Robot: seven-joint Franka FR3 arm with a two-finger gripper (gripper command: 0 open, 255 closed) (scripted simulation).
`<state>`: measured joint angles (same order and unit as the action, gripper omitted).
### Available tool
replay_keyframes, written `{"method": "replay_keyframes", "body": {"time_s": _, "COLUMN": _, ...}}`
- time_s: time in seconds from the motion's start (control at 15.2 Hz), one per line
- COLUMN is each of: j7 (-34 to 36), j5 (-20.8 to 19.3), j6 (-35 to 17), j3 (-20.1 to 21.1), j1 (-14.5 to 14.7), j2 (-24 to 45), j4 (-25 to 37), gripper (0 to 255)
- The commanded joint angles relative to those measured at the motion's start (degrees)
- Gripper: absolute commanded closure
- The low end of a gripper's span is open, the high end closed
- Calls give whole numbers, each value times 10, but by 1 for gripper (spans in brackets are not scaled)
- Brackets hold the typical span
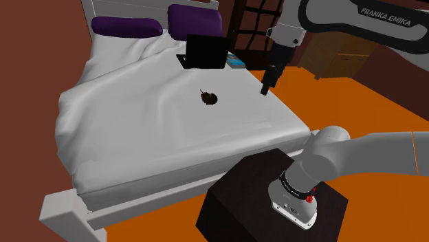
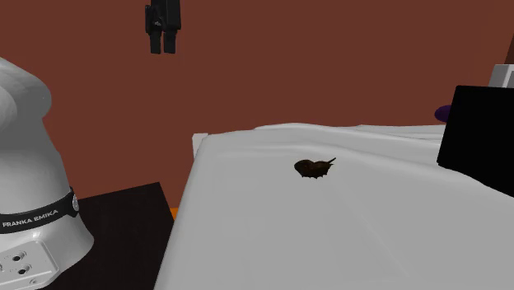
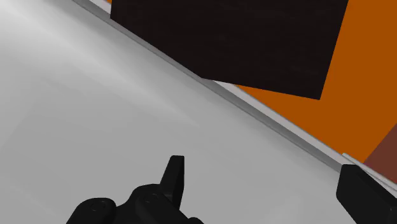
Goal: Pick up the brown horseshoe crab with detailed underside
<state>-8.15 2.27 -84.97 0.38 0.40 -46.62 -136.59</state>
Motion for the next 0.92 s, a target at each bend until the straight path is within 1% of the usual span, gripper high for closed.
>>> {"method": "replay_keyframes", "body": {"time_s": 0.0, "j7": 0, "j5": 0, "j6": 0, "j3": 0, "j1": 0, "j2": 0, "j4": 0, "gripper": 0}}
{"method": "replay_keyframes", "body": {"time_s": 0.4, "j7": -5, "j5": -4, "j6": -116, "j3": -13, "j1": -11, "j2": 98, "j4": -8, "gripper": 0}}
{"method": "replay_keyframes", "body": {"time_s": 0.86, "j7": -12, "j5": -1, "j6": -236, "j3": -29, "j1": -20, "j2": 232, "j4": 20, "gripper": 0}}
